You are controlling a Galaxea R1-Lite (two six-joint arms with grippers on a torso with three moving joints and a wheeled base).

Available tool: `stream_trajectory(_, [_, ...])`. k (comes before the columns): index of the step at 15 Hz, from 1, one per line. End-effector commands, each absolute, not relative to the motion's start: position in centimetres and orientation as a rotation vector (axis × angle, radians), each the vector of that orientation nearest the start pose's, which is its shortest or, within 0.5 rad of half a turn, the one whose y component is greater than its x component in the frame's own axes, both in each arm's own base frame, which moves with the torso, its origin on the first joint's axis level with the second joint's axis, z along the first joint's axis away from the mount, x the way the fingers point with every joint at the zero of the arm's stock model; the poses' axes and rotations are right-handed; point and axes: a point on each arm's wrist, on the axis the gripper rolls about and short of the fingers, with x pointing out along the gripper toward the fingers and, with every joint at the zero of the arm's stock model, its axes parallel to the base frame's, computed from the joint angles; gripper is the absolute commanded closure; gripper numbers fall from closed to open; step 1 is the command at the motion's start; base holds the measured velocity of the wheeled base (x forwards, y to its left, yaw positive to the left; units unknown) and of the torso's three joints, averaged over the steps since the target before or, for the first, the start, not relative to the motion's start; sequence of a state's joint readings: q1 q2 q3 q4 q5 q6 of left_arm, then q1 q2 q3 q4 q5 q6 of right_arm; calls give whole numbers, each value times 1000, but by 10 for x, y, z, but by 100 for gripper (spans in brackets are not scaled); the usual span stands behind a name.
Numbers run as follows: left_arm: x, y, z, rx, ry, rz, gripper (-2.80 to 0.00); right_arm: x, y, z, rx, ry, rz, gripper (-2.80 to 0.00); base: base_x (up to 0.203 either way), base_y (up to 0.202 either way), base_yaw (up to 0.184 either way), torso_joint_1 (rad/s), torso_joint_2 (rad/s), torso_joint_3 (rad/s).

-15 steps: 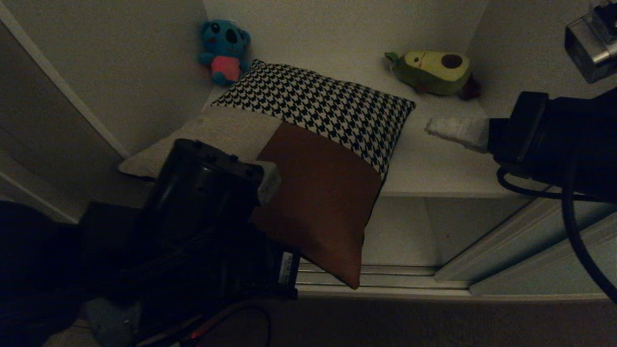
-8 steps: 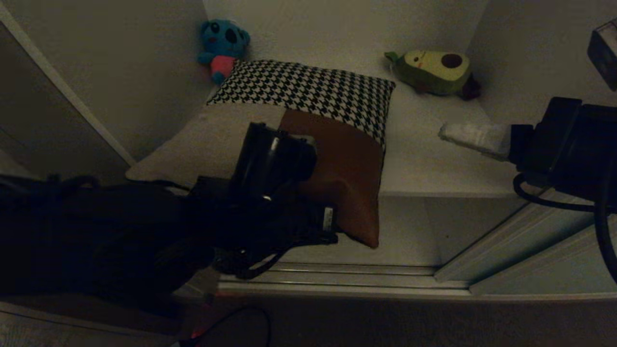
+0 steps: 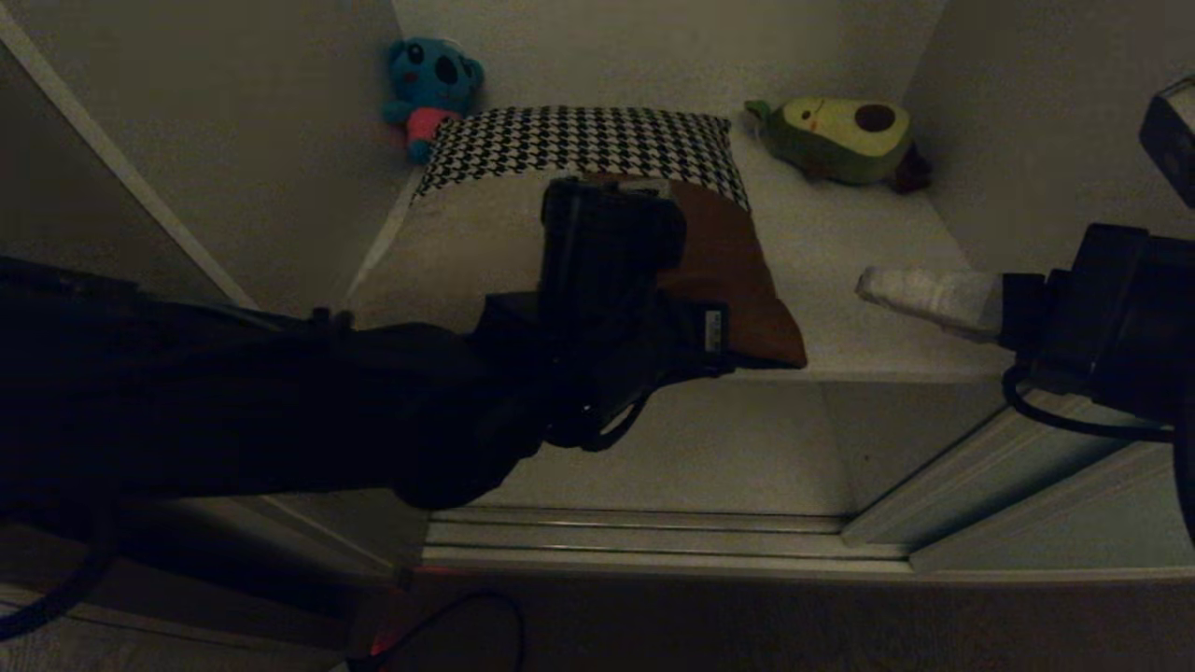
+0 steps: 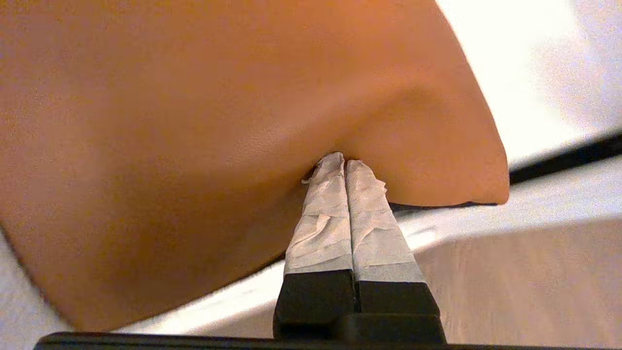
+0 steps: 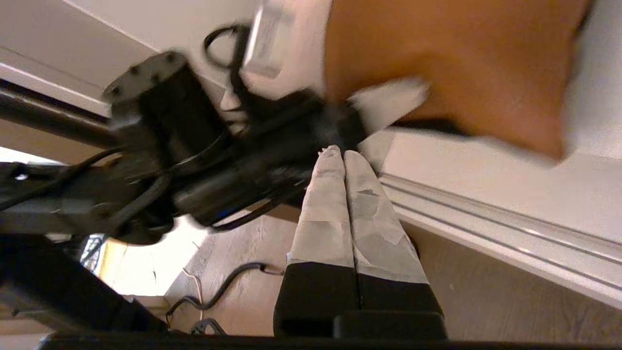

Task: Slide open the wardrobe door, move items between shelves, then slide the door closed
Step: Place the pillow on the higher shelf

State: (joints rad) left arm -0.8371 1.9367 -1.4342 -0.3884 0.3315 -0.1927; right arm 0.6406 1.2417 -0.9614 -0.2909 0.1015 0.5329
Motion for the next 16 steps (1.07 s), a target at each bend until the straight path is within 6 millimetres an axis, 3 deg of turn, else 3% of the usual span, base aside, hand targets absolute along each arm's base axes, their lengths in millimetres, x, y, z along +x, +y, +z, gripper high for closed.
stream_trajectory(1, [289, -310, 235, -135, 112, -497, 0, 155, 118, 304, 509, 205, 722, 0, 0, 0, 0, 0, 0, 0])
stream_trajectory(3, [288, -318, 248, -176, 34, -513, 0, 153, 116, 304, 509, 202, 722, 0, 0, 0, 0, 0, 0, 0])
stream_trajectory(6, [268, -319, 274, -220, -26, -524, 0, 145, 111, 304, 512, 193, 737, 0, 0, 0, 0, 0, 0, 0])
stream_trajectory(9, [223, -302, 323, -284, -96, -568, 0, 139, 104, 302, 516, 193, 750, 0, 0, 0, 0, 0, 0, 0])
stream_trajectory(11, [207, -279, 346, -282, -109, -551, 0, 140, 103, 297, 514, 210, 742, 0, 0, 0, 0, 0, 0, 0])
stream_trajectory(13, [230, -251, 345, -246, -91, -426, 0, 142, 105, 290, 509, 235, 739, 0, 0, 0, 0, 0, 0, 0])
stream_trajectory(16, [269, -215, 321, -184, -32, -194, 0, 144, 106, 284, 512, 225, 759, 0, 0, 0, 0, 0, 0, 0])
